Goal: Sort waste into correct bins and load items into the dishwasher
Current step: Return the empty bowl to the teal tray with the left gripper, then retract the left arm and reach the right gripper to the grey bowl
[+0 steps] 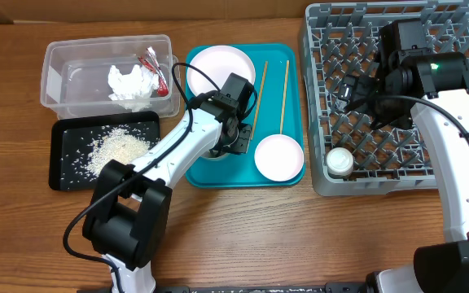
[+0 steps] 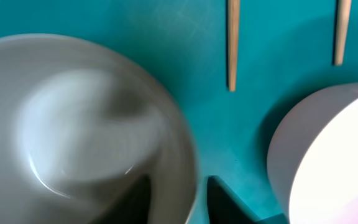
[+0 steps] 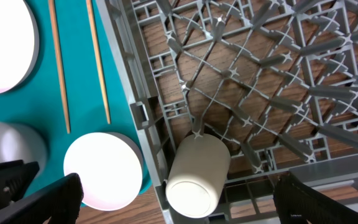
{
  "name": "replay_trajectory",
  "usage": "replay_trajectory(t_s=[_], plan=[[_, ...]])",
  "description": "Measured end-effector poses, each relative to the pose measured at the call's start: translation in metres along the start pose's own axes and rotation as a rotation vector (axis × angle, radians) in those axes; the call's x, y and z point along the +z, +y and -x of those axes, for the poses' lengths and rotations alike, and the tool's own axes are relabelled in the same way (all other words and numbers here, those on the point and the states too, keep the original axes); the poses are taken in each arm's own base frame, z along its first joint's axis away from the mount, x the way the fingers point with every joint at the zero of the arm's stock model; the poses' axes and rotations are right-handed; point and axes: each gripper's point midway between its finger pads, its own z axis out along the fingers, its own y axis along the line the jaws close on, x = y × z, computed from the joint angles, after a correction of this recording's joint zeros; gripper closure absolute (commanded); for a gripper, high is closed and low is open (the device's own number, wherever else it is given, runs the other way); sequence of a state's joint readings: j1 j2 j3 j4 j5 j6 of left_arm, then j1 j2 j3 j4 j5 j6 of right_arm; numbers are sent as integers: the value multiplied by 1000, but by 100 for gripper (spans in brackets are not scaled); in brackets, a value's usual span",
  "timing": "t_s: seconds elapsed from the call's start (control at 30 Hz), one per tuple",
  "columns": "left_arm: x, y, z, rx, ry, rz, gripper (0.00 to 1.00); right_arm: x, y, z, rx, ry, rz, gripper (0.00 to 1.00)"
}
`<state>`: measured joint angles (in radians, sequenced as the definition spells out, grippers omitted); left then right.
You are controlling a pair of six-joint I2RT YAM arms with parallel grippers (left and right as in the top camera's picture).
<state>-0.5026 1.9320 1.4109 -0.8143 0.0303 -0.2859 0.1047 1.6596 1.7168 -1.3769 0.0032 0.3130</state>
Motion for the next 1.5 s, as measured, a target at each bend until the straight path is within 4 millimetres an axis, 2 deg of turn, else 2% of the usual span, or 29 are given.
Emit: replay_trajectory(t_s=[0.2,0.43,0.57,0.77,0.87,0.97,1.13,1.5], plan=[[-9,-3,-2,7,28,-12,59,0,0,0,0,-1,0,0],[-48,-18,28,35,-29,-59,57,0,3,1,-1,-3,17,0],[-60,-32,37,66,-53,-124,53,0,6,2,-1,-5,31,0],[-62,-41,36,87,-48,-179,46,-1,14,6,-3,-18,74,0],[-62,-43,36,87,-48,-189,36,-1,17,6,-3,-18,90,0],[-62,-45,34,85,-39,-203,32,-1,18,6,-4,-16,95,0],[-63,-46,24,82,3,-215,33,-1,19,6,-4,-15,99,0],[-56,-51,20,93,23,-218,36,-1,21,4,-5,-8,112,0]])
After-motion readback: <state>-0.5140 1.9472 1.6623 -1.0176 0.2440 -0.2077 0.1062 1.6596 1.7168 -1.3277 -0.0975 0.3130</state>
